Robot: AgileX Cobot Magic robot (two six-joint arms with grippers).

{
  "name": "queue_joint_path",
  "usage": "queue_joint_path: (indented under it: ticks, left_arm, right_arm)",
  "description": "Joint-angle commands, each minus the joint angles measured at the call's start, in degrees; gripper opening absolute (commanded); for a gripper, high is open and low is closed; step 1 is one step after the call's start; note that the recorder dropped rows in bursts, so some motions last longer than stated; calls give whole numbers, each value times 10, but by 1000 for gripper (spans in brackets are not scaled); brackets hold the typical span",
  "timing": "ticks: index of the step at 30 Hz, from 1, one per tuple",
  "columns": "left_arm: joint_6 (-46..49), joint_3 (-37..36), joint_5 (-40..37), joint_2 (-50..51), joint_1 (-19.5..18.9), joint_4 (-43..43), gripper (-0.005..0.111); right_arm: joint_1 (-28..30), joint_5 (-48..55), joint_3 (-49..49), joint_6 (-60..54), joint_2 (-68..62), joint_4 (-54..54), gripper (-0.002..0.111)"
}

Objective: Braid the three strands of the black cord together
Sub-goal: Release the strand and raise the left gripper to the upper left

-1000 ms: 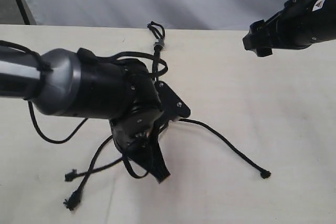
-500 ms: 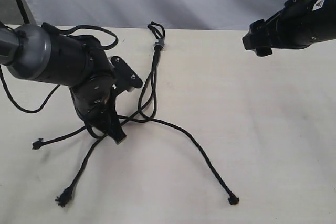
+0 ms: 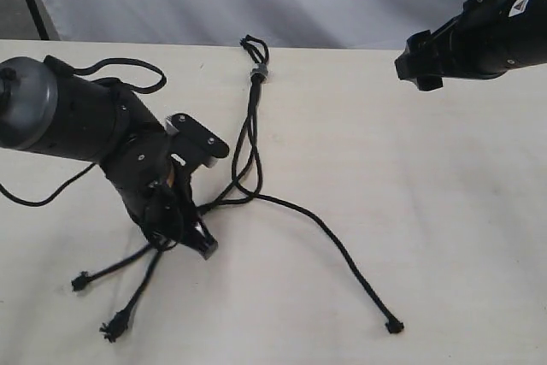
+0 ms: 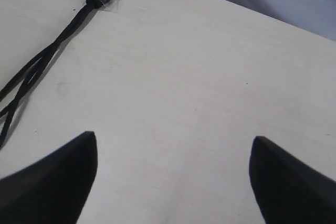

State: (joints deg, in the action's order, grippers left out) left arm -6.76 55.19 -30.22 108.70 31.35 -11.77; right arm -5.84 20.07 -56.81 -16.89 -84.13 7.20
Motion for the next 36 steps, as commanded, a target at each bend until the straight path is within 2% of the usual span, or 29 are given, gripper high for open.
queue_joint_path:
  ticks: [1, 3, 5, 13, 17, 26, 28, 32, 34, 36]
  left_arm:
    - [114, -13, -8, 18, 80, 149, 1]
    - [113, -13, 10, 9, 100, 128, 1]
    - [108, -13, 20, -4, 98, 118, 1]
    - [77, -15, 45, -75, 5, 114, 1]
    - [76, -15, 65, -78, -34, 114, 1]
    - [76, -15, 72, -27, -43, 105, 3]
    - [76, -15, 73, -24, -43, 105, 12]
    - [75, -15, 73, -24, -43, 111, 44]
    - [74, -15, 73, -24, -43, 110, 57]
    - [74, -15, 77, -30, -43, 109, 64]
  right_arm:
    - [4, -4, 3, -3, 3, 2, 75]
    - [4, -2, 3, -3, 3, 2, 75]
    - [4, -1, 3, -3, 3, 2, 75]
    - [4, -1, 3, -3, 3, 2, 75]
    - [4, -1, 3, -3, 3, 2, 75]
    - [4, 0, 3, -3, 3, 5, 75]
    - [4, 0, 3, -3, 3, 5, 75]
    - [4, 20, 3, -3, 3, 32, 75]
    - [3, 41, 3, -3, 3, 56, 75]
    - [-5, 59, 3, -10, 3, 63, 75]
